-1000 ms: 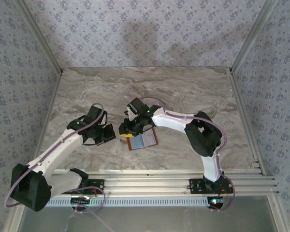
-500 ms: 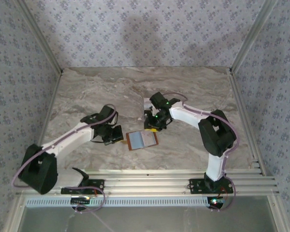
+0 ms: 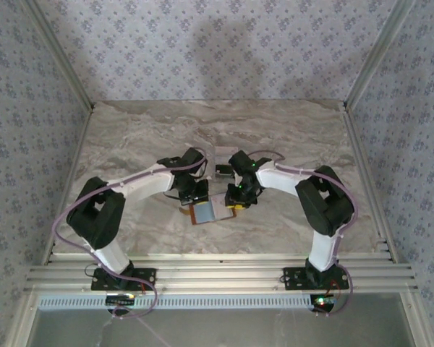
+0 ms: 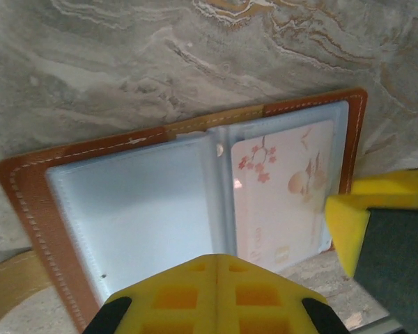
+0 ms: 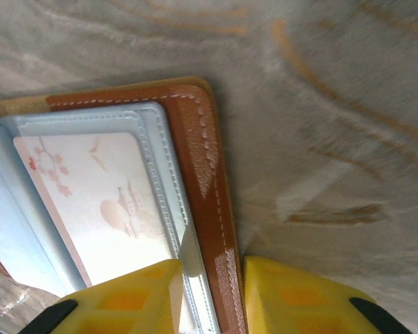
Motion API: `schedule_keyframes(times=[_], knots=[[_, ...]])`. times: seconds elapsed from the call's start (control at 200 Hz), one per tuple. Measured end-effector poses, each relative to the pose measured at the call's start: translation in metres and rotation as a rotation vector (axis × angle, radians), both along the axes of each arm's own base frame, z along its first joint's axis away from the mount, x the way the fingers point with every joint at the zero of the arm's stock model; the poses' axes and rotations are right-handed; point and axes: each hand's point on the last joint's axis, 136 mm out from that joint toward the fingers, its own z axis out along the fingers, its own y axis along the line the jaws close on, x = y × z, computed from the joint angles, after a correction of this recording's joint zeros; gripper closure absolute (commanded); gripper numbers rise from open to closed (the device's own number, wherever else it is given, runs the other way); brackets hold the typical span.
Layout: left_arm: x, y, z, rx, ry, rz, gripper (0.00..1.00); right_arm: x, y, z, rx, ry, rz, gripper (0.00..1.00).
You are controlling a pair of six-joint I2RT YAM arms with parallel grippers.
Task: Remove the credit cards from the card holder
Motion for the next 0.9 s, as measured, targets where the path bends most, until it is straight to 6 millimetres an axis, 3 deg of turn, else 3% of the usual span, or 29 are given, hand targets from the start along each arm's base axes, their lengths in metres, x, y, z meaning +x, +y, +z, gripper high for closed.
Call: schedule_keyframes(times=[0.26,0.59,0.899], knots=[[-0.002,-0.005,-0.008,0.011,0.026,-0.031,0.95,-0.021,0.019,0.014,0.039,-0.003,0.030,0.70],[-0.006,-0.002,-0.021,0.040,0.062,-0.043,0.95,-0.007,0.022,0.024,0.037,-0.027,0.010,0.70],[-0.006,-0.002,-0.021,0.040,0.061,-0.043,0.94,0.003,0.032,0.008,0.026,-0.013,0.012,0.70]])
